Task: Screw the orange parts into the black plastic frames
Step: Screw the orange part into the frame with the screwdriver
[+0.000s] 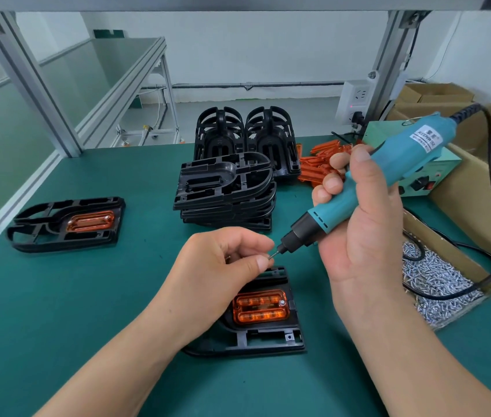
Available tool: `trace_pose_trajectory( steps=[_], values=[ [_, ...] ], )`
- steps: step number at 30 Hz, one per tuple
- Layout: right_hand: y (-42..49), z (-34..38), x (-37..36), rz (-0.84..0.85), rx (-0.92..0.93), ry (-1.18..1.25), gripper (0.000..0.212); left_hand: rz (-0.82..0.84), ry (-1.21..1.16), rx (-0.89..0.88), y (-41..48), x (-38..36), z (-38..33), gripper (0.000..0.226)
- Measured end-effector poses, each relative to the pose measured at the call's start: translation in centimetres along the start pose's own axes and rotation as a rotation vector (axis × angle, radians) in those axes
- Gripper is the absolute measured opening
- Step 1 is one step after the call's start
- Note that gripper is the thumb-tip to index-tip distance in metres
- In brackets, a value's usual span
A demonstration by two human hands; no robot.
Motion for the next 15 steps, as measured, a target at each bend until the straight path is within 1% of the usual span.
trace_pose_trajectory(
  steps=[3,6,11,15],
  values=[
    [-0.12,-0.04,0.07,-0.018,0.002,-0.001,0.006,0.006,-0.016,0.017,0.07,0.14,0.24,0.024],
    [-0.13,-0.11,0.18,-0.024,-0.010,0.040,0.006,0.047,-0.113,0.035,0.14,0.09,0.00,0.021],
    [-0.26,0.04,-0.18,0.081,-0.016,0.077,0.006,0.117,-0.265,0.073,0.20,-0.07,-0.24,0.023],
    [-0.44,0.00,-0.29,0.109,-0.030,0.079,0.008,0.158,-0.296,0.090,0.23,-0.14,-0.08,0.023]
  ],
)
Point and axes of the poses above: each hand's wrist, its own y-axis towards the middle knuckle, its own x-axis out of the back of the hand, z = x × y, the point moved 2 cm from there along y, towards the middle knuckle, and after that the axes turned 10 degrees about y, right-handed, at the moved point
